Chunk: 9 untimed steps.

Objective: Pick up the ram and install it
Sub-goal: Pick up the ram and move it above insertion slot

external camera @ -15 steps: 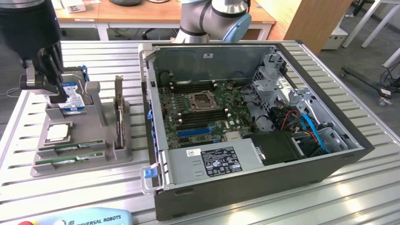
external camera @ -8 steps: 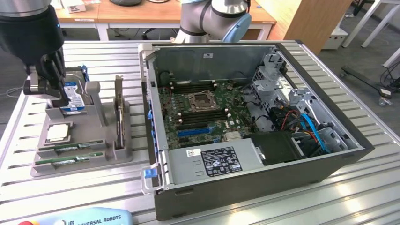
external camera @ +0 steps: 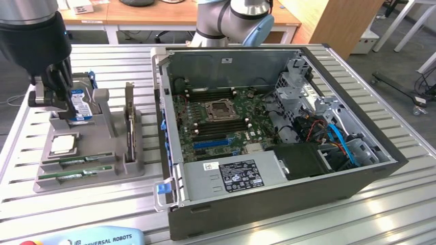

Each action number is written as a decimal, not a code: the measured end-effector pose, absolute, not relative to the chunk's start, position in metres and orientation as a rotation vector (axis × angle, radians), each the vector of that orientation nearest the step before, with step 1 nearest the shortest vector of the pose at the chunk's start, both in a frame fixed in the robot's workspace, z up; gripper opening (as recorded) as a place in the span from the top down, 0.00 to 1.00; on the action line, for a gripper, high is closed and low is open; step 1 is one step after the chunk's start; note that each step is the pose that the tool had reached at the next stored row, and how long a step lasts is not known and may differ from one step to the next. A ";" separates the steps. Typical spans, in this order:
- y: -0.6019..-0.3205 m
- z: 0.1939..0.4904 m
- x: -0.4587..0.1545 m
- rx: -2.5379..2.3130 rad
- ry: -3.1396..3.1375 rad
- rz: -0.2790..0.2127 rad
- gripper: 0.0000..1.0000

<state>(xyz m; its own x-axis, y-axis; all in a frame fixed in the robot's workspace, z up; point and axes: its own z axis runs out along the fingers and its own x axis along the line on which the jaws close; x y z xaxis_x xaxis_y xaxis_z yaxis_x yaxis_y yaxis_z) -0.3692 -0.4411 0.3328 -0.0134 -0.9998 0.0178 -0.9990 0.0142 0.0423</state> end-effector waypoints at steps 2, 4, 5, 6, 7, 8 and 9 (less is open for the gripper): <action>-0.441 0.331 -0.369 2.176 -2.207 -0.027 0.90; -0.441 0.328 -0.369 2.176 -2.207 -0.027 0.90; -0.441 0.327 -0.369 2.176 -2.206 -0.027 0.90; -0.441 0.326 -0.369 2.176 -2.206 -0.027 0.90; -0.441 0.325 -0.369 2.176 -2.207 -0.027 0.90; -0.441 0.324 -0.369 2.176 -2.207 -0.027 0.90; -0.441 0.322 -0.369 2.176 -2.206 -0.027 0.90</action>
